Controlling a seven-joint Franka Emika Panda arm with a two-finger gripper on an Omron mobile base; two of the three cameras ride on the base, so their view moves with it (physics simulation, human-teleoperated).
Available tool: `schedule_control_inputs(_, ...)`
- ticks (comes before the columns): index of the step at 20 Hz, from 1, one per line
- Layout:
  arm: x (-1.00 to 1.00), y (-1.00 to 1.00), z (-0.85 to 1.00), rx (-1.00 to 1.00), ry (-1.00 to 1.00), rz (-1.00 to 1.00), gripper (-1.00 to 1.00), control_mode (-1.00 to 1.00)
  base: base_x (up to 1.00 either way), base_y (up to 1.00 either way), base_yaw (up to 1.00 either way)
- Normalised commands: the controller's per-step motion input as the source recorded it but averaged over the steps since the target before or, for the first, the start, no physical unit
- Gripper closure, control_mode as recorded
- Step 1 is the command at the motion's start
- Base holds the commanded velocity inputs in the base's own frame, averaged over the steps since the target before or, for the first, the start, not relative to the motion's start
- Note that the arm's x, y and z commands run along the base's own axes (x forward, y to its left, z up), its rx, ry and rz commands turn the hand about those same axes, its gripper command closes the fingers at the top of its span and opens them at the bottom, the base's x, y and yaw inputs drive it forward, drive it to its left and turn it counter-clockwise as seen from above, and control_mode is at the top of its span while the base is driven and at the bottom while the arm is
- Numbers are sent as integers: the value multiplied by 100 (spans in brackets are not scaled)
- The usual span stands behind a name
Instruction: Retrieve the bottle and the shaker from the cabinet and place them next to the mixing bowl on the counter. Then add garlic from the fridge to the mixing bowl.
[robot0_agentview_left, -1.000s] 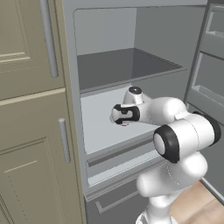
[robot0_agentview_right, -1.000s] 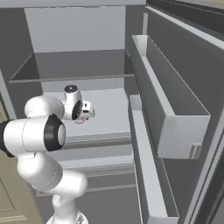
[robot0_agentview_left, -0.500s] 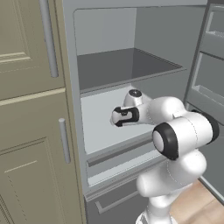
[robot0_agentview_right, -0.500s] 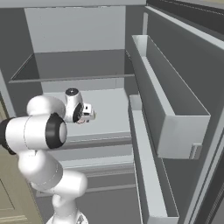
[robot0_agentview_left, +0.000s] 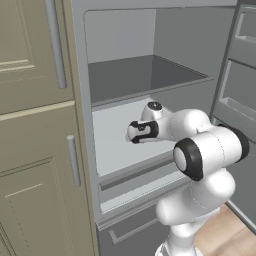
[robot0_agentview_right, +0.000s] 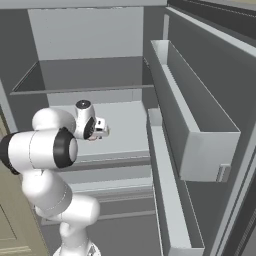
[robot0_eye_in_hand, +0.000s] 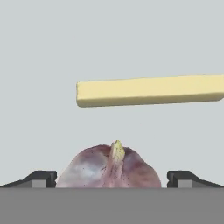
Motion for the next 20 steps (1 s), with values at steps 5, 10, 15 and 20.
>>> schedule_control_inputs(5,0,0,-15,3,0,0,100,-100,0,0,0)
schedule_control_inputs(10,0,0,-10,3,1,0,100,-100,0,0,0)
schedule_control_inputs(15,0,0,-1,0,4,0,100,-100,0,0,0)
schedule_control_inputs(20,-62,0,3,0,-12,0,100,-100,0,0,0)
